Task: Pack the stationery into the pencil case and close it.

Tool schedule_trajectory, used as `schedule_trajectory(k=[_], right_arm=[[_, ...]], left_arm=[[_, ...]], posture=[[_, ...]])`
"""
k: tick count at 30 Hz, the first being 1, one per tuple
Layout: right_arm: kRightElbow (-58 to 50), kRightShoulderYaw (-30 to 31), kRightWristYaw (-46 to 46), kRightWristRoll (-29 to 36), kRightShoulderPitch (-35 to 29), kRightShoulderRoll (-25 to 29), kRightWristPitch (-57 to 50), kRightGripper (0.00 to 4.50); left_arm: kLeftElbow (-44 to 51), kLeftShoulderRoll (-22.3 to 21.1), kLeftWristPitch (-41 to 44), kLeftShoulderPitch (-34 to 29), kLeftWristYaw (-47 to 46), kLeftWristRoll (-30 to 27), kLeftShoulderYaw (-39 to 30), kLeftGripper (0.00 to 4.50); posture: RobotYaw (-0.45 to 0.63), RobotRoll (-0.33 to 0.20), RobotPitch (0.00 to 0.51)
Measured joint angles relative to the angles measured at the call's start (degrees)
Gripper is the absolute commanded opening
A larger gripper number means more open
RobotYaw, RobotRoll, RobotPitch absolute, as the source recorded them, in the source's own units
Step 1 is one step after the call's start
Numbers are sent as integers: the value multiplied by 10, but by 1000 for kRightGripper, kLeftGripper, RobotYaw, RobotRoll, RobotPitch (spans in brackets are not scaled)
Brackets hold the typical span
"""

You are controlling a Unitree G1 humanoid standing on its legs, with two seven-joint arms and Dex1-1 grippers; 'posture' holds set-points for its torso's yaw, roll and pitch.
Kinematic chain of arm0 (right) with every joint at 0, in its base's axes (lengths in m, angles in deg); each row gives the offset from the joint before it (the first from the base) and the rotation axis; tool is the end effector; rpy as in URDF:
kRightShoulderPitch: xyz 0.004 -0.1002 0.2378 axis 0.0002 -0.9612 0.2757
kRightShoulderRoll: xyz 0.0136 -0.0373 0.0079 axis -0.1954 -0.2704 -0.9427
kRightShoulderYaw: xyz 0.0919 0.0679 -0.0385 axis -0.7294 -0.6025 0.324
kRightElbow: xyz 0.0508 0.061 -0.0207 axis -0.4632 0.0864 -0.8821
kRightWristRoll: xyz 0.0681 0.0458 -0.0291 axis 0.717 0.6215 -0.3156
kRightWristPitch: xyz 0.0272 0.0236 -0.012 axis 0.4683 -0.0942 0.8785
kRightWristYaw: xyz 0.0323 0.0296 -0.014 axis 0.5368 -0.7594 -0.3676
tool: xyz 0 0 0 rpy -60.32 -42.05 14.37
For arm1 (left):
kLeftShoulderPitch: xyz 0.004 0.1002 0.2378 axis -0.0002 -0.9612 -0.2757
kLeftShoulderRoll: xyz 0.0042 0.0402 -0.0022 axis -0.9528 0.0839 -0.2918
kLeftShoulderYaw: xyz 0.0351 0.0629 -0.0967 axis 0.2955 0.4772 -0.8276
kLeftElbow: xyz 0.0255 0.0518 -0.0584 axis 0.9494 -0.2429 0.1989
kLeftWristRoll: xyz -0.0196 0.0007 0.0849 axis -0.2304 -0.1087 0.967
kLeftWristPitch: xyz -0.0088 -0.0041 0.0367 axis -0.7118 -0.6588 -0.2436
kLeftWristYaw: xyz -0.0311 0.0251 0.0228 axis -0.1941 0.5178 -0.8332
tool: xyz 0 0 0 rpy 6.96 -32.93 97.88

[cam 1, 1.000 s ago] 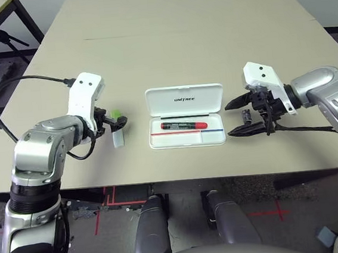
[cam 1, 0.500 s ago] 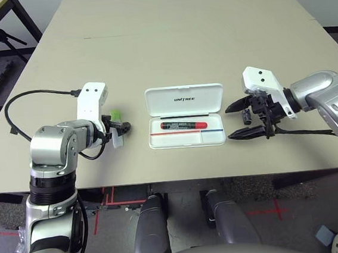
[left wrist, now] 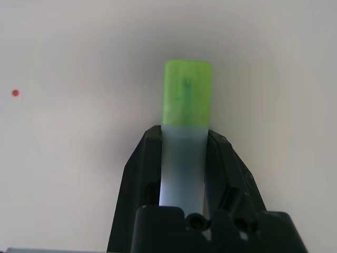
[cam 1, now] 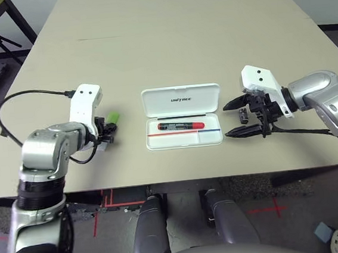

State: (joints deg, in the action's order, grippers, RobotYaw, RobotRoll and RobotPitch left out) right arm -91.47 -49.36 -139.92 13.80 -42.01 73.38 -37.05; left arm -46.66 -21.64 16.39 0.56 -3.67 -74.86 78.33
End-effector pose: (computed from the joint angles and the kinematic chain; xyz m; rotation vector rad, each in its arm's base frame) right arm 0.2806 -0.2384 0.1915 -0.5441 0.4641 1.2839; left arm 0.2165 0.2779 0.1644 0.3851 0.7212 -0.3700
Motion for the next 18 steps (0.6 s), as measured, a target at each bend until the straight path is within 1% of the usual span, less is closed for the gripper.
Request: schedule_trajectory(k=[3, 6, 10, 14, 18], right_arm=[[4, -1, -4, -1, 2, 13, 3, 4500], [9, 0, -5, -10, 3, 19, 9, 4500], [26, 0, -8, -20, 3, 37, 18, 4500], [36, 0, -20, -30, 0, 57, 26, 4500], [44, -1, -25, -38, -19, 79, 37, 4500]], left_arm=[[29, -43, -41, -34, 54, -21, -7, 1100], [52, -74, -69, -55, 96, -37, -17, 1100], [106, -112, -98, -57, 137, -54, -23, 1100], [149, -120, -108, -45, 157, -69, -17, 1100], [175, -118, -123, -2, 164, -73, 28, 1100]], posture=[[49, 0, 197], [45, 0, 195], [39, 0, 191], [34, 0, 189], [30, 0, 183]])
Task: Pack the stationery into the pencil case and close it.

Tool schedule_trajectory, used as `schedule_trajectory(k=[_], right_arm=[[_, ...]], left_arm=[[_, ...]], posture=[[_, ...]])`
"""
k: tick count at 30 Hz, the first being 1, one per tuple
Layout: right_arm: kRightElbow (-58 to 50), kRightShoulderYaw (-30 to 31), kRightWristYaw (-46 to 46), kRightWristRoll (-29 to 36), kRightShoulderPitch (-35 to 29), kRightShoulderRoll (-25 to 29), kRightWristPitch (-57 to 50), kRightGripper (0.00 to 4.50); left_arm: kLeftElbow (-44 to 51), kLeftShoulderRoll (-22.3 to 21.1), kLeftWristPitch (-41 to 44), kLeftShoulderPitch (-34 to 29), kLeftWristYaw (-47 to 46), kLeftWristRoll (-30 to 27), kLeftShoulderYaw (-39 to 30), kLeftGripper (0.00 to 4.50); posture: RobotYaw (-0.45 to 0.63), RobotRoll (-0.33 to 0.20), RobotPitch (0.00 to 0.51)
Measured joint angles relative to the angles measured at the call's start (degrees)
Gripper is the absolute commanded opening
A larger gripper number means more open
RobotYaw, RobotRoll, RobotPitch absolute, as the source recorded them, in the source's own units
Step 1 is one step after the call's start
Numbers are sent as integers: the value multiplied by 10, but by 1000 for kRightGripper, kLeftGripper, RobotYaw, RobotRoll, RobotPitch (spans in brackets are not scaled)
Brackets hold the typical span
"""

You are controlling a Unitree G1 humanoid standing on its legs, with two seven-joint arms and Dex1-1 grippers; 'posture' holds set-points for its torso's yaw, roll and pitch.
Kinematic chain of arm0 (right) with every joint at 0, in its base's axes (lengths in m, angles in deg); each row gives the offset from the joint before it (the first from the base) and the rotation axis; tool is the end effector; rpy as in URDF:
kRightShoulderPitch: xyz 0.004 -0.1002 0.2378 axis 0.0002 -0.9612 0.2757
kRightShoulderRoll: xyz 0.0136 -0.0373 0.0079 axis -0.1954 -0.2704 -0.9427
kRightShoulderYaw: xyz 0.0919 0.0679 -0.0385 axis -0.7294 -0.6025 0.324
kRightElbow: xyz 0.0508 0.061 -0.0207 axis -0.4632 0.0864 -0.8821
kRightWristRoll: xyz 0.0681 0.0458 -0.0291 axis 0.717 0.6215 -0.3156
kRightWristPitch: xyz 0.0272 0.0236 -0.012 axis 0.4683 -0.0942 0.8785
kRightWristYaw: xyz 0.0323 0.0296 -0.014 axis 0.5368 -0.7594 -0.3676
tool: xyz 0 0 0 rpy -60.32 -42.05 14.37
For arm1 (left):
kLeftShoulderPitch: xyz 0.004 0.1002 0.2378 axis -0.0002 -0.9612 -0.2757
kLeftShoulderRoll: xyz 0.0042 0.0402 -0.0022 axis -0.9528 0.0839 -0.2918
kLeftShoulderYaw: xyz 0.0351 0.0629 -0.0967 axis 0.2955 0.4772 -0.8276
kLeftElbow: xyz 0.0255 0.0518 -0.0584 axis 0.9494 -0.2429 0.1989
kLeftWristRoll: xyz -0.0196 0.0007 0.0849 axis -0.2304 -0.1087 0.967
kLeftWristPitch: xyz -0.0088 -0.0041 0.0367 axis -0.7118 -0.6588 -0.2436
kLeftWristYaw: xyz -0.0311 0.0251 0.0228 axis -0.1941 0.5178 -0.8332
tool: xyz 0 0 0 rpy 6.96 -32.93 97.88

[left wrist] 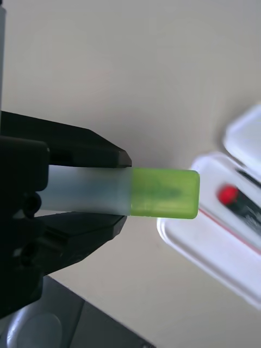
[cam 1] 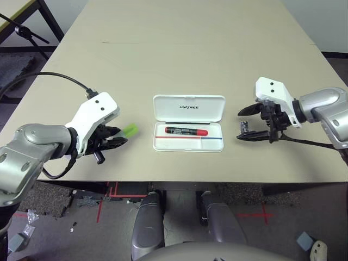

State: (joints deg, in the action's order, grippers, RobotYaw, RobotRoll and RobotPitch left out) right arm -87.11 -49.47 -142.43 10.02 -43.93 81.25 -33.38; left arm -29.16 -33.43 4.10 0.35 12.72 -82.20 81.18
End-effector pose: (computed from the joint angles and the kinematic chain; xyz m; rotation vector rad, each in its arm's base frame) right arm 0.2736 -0.2756 0.1983 -0.6362 0.5994 1.1650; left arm 0.1947 0.2484 0.2089 0.6593 0.5333 -0.9102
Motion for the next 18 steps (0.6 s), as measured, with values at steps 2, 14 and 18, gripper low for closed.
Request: schedule_trajectory(k=[2, 14, 18], right_arm=[[5, -2, 0, 0, -11, 3, 0, 4500], [12, -21, 4, 0, -31, 8, 2, 4500], [7, -25, 11, 0, -45, 13, -4, 4500]], left_arm=[[1, 4, -11, 29, 1, 10, 39, 1100], [-33, 116, -51, 192, 30, 72, 233, 1100], [-53, 134, -61, 203, 36, 89, 249, 1100]], posture=[[24, 0, 182], [-38, 0, 188], [-48, 0, 190]])
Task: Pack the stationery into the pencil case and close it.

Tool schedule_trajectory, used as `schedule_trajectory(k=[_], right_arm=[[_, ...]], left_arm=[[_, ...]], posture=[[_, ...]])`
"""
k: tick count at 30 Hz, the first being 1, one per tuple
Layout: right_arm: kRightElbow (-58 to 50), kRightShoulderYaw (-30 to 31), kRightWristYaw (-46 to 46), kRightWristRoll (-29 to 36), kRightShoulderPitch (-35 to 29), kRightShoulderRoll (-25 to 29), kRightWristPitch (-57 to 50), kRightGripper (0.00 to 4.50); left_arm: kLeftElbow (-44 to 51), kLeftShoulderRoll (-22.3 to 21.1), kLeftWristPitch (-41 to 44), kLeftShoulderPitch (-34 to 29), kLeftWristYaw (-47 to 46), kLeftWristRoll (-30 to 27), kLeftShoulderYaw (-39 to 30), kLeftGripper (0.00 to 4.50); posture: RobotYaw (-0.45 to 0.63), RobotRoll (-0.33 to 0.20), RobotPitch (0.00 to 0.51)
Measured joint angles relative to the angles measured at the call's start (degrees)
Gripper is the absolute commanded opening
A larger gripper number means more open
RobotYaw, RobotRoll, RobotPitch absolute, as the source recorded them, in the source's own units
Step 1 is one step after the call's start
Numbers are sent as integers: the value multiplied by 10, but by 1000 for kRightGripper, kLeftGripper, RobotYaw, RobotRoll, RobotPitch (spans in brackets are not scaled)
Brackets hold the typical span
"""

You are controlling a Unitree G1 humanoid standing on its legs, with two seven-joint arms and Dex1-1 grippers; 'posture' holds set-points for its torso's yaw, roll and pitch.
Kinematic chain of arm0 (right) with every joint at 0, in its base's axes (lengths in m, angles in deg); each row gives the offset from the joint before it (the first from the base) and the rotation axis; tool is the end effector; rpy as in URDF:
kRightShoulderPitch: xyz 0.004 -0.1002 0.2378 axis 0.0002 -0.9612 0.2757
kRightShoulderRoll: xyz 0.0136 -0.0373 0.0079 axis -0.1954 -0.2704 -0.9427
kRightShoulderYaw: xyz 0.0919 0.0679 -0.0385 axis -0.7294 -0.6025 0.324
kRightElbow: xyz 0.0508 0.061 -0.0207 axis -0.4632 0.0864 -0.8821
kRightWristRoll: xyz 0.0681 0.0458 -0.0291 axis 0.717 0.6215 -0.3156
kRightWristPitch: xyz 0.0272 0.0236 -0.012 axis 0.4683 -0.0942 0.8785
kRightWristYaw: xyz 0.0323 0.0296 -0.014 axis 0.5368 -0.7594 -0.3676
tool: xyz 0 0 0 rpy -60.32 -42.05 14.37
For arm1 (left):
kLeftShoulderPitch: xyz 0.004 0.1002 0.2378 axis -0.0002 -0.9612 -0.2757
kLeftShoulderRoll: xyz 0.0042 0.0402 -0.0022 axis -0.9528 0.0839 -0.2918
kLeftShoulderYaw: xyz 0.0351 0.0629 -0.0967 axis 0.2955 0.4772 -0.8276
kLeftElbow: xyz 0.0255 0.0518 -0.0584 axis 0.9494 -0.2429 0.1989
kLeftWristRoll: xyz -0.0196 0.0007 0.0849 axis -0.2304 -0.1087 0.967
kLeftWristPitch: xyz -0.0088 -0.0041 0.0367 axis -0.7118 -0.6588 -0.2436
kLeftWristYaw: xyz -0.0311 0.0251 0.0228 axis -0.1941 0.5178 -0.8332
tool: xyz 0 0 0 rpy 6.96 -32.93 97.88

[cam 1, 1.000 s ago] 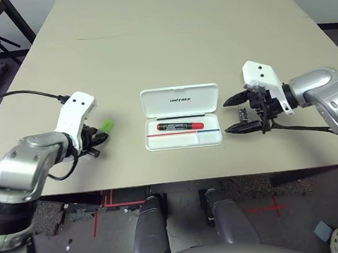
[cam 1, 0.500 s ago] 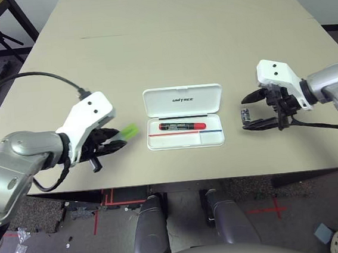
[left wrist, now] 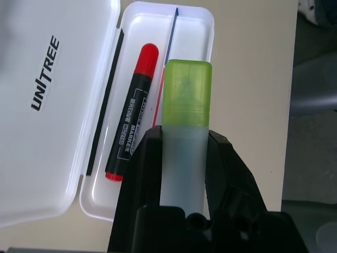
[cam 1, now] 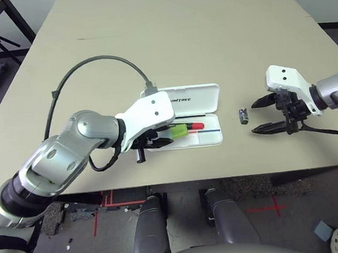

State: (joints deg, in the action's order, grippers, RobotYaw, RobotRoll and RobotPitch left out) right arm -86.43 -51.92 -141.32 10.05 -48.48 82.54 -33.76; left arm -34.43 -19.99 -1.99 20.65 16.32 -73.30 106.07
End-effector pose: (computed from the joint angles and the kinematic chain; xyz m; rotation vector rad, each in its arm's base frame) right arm 0.2639 -0.2912 0.1869 -0.5883 0.6508 1.1030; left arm 0.2352 0.1730 0.1999 0.7961 0.3804 -1.2403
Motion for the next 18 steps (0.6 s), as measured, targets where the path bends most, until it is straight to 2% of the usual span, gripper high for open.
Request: schedule_trajectory(k=[11, 18], right_arm=[[-25, -21, 22, 15, -7, -8, -19, 4500], [-41, -31, 33, 29, -8, -14, -26, 4500]], left_arm=[[-58, 45, -24, 22, 16, 47, 53, 1100], [-91, 68, -37, 30, 32, 63, 62, 1100]], posture=[[-83, 0, 187], [-102, 0, 187]])
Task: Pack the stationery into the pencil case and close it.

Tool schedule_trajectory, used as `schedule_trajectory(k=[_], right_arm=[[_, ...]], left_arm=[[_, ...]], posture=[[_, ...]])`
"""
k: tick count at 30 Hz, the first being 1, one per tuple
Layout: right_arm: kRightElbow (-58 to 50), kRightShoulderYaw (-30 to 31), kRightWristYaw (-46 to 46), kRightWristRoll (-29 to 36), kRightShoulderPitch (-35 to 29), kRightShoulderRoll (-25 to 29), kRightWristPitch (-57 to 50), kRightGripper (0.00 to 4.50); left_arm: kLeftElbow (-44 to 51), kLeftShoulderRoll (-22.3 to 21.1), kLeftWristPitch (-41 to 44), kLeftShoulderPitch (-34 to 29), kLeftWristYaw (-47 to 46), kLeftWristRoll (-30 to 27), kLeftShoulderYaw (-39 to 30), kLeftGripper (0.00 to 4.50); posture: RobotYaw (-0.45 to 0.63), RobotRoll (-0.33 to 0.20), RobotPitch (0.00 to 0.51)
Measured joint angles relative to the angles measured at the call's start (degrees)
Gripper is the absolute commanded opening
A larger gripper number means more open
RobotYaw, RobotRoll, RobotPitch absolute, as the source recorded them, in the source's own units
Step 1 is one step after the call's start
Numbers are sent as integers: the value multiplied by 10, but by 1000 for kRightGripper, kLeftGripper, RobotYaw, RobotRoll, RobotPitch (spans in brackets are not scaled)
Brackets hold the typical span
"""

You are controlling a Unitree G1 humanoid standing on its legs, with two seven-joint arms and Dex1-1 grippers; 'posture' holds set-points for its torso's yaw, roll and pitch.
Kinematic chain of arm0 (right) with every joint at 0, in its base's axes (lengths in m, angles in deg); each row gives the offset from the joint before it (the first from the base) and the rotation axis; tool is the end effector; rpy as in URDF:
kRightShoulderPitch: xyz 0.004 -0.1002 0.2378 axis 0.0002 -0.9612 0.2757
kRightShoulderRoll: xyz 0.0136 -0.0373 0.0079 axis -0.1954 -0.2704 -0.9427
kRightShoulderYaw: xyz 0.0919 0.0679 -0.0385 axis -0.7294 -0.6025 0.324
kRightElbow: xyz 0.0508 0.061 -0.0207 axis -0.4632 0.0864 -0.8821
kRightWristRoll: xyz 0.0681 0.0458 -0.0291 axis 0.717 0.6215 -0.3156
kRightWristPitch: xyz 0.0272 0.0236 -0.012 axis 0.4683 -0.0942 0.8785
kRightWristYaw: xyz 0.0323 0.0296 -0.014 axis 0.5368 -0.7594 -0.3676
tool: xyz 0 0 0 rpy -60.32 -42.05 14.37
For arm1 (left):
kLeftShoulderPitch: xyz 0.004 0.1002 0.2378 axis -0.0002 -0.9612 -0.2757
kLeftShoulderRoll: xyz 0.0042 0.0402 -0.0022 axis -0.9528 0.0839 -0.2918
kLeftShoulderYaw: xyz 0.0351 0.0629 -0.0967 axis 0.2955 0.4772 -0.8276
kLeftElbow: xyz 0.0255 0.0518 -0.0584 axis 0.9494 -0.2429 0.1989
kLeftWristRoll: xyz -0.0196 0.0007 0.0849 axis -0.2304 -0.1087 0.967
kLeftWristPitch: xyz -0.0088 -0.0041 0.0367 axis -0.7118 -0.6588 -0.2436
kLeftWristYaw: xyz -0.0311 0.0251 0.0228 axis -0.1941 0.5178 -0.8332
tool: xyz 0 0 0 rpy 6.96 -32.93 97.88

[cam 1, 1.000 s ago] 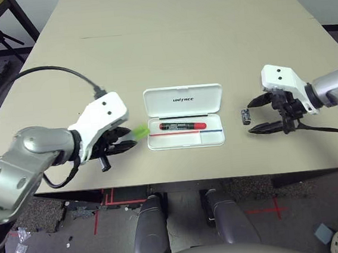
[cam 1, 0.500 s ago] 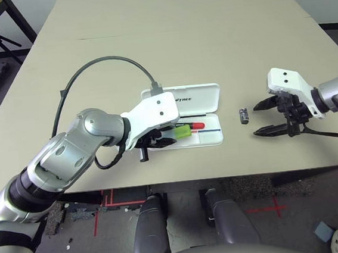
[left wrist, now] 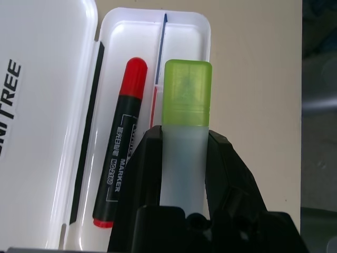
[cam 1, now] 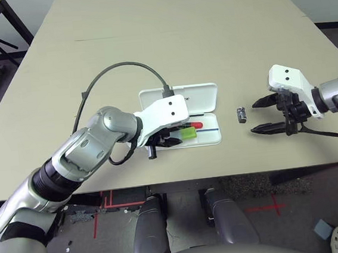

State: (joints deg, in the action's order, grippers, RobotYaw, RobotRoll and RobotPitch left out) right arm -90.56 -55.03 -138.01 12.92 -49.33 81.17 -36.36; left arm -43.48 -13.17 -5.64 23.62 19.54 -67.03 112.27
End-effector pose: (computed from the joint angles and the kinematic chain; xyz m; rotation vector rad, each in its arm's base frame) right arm 0.2602 -0.2842 0.1912 -0.5545 0.5606 1.0855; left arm 0.2553 0.1525 0.1828 0.8020 0.4175 -1.3010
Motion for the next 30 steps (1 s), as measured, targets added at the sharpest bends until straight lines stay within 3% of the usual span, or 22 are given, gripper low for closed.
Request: schedule_trajectory(k=[7, 8, 15, 22, 30], right_arm=[[-11, -10, 4, 12, -9, 0, -9, 4500], [-11, -10, 5, 13, -10, 0, -10, 4500], [-12, -30, 11, 24, -12, 0, -13, 4500], [-19, -60, 42, 48, -24, -11, -31, 4500], [-33, -159, 166, 98, -39, -76, -120, 4500]], left_arm=[[-18, 10, -4, 1, 15, 5, 0, 1100], [-19, 10, -4, 1, 17, 6, 0, 1855], [-19, 5, -8, 1, 27, 12, -1, 4449], [-11, -27, -14, -15, 36, 13, -22, 4483], [4, -60, -24, -43, 42, 0, -93, 4483]], posture=[[-105, 0, 185], [-105, 0, 185], [-105, 0, 182], [-104, 0, 183], [-117, 0, 182]])
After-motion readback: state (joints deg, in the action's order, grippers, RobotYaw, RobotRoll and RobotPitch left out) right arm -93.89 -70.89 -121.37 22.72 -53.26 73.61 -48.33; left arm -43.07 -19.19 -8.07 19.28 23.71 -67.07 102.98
